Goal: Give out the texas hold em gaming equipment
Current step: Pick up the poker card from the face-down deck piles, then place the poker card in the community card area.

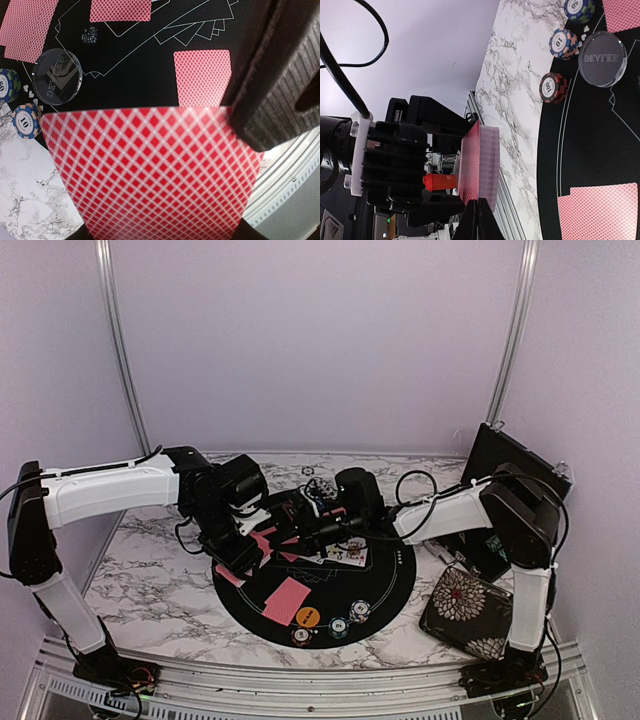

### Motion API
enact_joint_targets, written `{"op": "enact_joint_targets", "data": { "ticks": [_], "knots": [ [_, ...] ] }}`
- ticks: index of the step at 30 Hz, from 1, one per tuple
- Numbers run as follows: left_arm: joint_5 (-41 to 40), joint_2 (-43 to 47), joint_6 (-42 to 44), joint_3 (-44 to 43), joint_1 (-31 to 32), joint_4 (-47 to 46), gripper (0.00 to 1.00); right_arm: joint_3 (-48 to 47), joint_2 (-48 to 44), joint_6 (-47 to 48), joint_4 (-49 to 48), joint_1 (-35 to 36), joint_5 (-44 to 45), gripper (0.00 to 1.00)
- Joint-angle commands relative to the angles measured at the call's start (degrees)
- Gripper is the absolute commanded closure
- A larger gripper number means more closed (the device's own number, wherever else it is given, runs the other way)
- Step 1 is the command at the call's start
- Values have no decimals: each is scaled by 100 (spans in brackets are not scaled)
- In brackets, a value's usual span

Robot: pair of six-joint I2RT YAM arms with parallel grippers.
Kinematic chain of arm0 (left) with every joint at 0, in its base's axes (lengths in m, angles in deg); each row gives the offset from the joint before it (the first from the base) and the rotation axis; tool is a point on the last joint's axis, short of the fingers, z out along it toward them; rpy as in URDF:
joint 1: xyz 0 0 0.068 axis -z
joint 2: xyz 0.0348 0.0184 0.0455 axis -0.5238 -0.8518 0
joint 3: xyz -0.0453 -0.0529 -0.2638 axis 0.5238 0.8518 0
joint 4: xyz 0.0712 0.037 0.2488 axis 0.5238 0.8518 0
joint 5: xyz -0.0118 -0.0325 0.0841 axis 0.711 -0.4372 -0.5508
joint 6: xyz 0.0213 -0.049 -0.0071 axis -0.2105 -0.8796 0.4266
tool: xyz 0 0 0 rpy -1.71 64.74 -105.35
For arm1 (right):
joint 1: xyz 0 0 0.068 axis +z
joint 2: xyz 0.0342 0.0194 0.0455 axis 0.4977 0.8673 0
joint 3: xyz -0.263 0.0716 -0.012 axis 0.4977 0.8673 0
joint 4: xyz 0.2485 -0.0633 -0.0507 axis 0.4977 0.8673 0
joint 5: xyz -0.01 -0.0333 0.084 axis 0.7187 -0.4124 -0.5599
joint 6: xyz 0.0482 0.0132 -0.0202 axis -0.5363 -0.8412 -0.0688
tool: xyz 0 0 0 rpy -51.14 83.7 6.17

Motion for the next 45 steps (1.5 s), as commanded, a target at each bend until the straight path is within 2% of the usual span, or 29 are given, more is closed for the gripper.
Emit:
{"op": "enact_joint_targets", "data": {
  "ticks": [1,15,30,37,45],
  "knots": [
    [-22,103,25,6,-1,84,56,17,-250,16,-73,-74,11,100],
    [-50,191,-25,110,-3,62,56,185,-383,-104,-246,-330,-120,100],
    [-92,448,-95,377,-65,10,56,265,-380,520,274,-941,-295,100],
    [-88,490,-87,396,-76,9,56,19,-41,749,483,-1095,-321,100],
    [-103,546,-83,435,-97,5,56,-830,853,1090,978,-1103,-72,100]
  ]
}}
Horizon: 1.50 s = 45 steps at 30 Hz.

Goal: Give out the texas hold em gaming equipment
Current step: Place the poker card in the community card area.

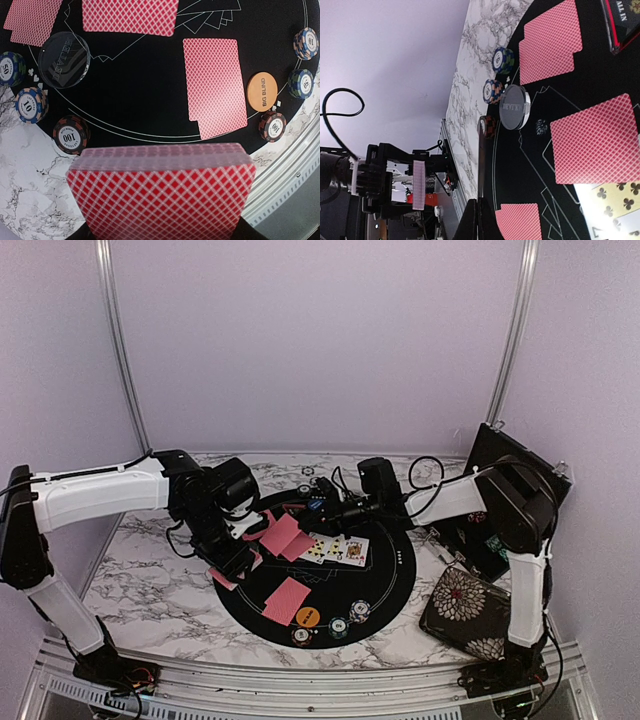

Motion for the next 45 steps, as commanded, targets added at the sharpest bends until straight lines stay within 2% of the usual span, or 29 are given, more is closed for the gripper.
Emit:
{"op": "enact_joint_targets", "data": {
  "ticks": [1,8,25,34,39,45],
  "knots": [
    [-57,223,-29,79,-40,20,56,-603,520,271,314,-38,140,100],
    [-59,275,-36,111,-58,12,56,-1145,977,690,1009,-36,424,100],
    [-45,257,-24,139,-73,-35,56,-1627,1388,1001,1602,-25,782,98],
    [-53,310,-60,202,-67,-66,56,-1660,1247,1367,2196,63,1133,89],
    [-30,297,-71,206,-72,-95,56,-1689,1094,1578,2486,110,1420,75],
    [-26,234,-71,143,-72,-116,56,-1600,760,1761,2753,123,1740,64]
  ]
}}
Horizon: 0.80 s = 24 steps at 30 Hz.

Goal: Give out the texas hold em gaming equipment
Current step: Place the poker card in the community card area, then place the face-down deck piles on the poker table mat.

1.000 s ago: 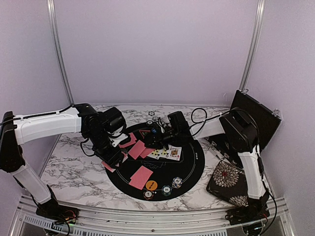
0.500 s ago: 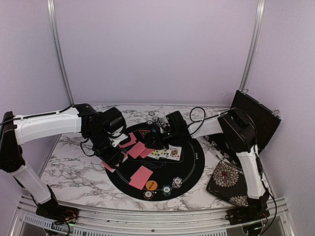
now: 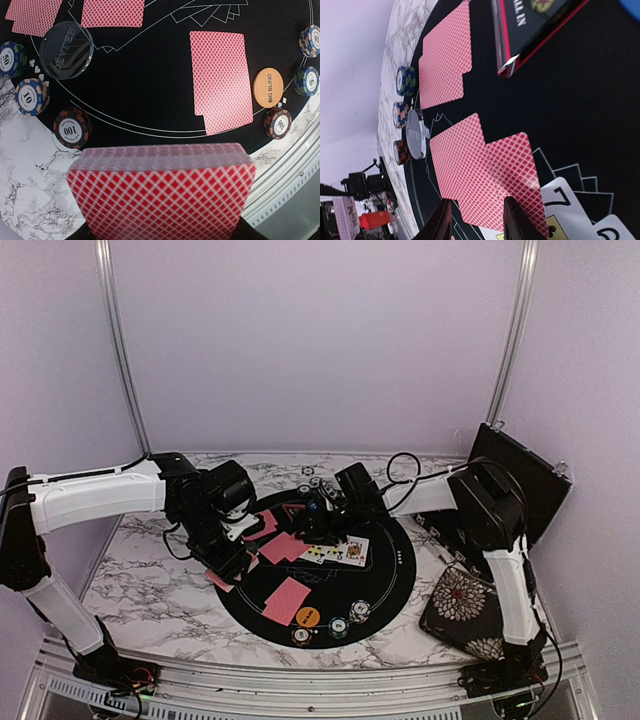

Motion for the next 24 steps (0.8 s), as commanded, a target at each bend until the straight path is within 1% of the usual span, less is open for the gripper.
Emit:
{"op": "enact_joint_targets", "data": {
  "ticks": [1,3,8,13,20,22,24],
  "knots": [
    [18,112,-37,-58,-29,-89,56,9,-460,239,399,41,413,62],
    [-2,49,-73,-113,-32,-98,56,145,-700,261,400,34,526,58],
    [-31,-240,-178,-399,10,-116,56,496,-1350,461,505,-4,947,43],
    [-140,-658,-391,-810,192,-107,56,1189,-2146,621,483,-210,1383,33],
    [-283,-1577,-753,-1747,608,-99,56,2138,-3533,915,544,-653,1880,20],
    [-306,-1875,-882,-2057,712,-92,56,2387,-3921,1005,616,-801,1972,12],
    [-326,-2188,-988,-2396,815,-76,56,2625,-4313,1073,686,-1032,2027,8]
  ]
}}
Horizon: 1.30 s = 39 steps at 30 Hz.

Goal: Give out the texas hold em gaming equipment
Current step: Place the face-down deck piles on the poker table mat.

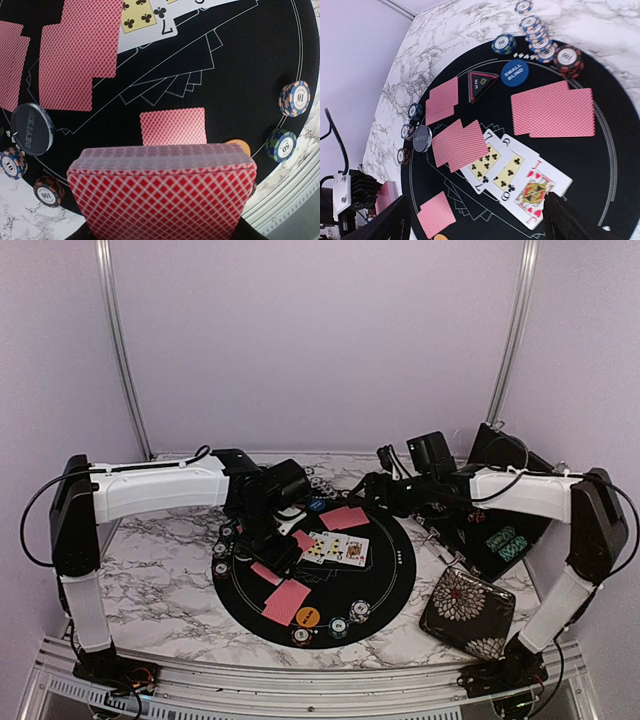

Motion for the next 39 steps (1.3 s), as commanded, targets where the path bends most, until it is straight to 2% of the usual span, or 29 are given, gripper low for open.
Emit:
{"op": "enact_joint_targets", "data": {
  "ticks": [1,7,14,22,39],
  "knots": [
    [-116,-609,-367,-753,243,-15,56,383,-867,307,243,-436,361,3],
    [-147,-1624,-613,-1890,484,113,56,786,-1895,620,695,-662,865,2],
    [-184,-2562,-932,-2968,622,296,56,895,-2547,1016,1237,-725,1296,2],
    [-205,-3210,-1127,-3549,708,363,56,853,-2755,1267,1461,-725,1362,2],
    [-378,-3701,-1110,-4011,726,743,48,972,-2956,1245,1465,-730,1314,2]
  ]
}}
